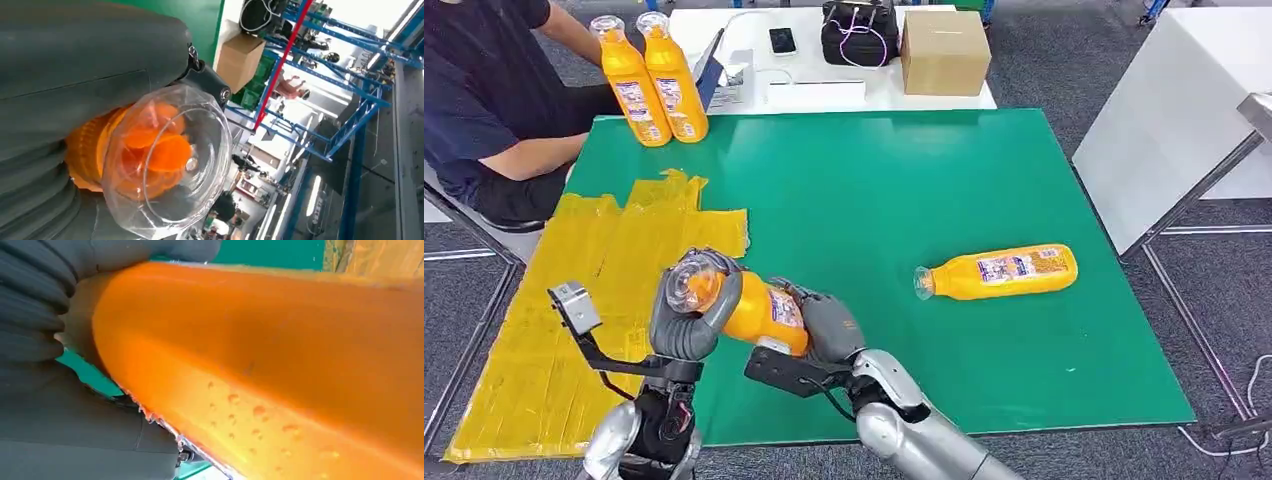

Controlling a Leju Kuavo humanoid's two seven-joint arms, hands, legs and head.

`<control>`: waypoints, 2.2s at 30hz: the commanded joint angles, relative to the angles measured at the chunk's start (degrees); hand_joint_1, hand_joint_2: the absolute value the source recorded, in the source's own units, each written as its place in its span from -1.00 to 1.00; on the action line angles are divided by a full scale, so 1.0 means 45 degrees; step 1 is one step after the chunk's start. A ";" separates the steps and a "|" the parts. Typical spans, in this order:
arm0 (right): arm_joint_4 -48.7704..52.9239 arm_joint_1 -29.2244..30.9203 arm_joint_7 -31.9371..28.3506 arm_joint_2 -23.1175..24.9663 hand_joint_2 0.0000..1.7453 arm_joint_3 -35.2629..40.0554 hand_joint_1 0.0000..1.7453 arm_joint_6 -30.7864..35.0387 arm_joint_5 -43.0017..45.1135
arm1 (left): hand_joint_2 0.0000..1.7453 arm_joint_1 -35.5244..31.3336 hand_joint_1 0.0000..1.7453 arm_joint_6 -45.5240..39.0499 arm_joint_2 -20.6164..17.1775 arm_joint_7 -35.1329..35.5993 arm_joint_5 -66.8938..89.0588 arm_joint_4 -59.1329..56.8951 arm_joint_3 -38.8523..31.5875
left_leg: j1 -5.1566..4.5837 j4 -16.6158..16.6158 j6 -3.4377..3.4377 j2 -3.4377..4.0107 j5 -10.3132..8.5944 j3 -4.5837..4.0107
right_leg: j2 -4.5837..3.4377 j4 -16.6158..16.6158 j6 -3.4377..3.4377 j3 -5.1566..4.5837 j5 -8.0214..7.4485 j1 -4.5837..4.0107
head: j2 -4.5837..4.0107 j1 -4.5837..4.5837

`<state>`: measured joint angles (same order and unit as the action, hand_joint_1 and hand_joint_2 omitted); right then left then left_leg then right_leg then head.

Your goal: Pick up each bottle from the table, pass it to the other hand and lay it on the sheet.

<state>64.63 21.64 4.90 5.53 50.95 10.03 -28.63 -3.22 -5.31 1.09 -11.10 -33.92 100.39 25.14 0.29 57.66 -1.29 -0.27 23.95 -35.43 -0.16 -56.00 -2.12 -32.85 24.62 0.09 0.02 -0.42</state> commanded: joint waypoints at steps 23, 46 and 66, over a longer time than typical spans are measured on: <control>0.3570 -0.2434 -0.0078 -0.1687 -1.00 -0.3668 -1.00 -0.0244 -0.2322 | 1.00 0.0670 1.00 -0.1249 0.0334 -0.1314 0.4647 0.1212 -0.1950 | 0.0002 -0.0001 0.0010 -0.0048 0.0012 0.0036 | 0.0047 0.0008 0.0000 0.0060 0.0019 -0.0003 | 0.0000 0.0005; 0.7958 -0.3627 0.0368 -0.3246 -1.00 -0.8522 -1.00 -0.2249 -0.4612 | 1.00 0.0078 1.00 -0.1332 -0.1295 0.2228 2.4318 -0.3268 -0.2631 | -0.0015 -0.0022 0.0000 -0.0067 -0.0013 0.0047 | 0.0063 0.0020 0.0001 0.0069 0.0008 0.0015 | 0.0000 0.0005; 0.7082 -0.2977 0.0959 -0.3643 -1.00 -0.9355 -1.00 -0.2516 -0.5218 | 1.00 -0.0335 1.00 0.0262 -0.1675 0.2894 2.3289 -0.4237 -0.2246 | -0.0013 -0.0007 -0.0004 -0.0046 -0.0013 0.0013 | 0.0038 0.0008 -0.0003 0.0032 -0.0001 0.0012 | 0.0000 0.0005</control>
<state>100.52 4.75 8.37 -10.23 9.77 -0.15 -51.98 -1.75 -5.94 -5.18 1.99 74.29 86.20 12.94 0.25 57.66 -1.34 -0.50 23.87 -35.49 0.01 -56.00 -2.15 -32.82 24.59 0.13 0.02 -0.39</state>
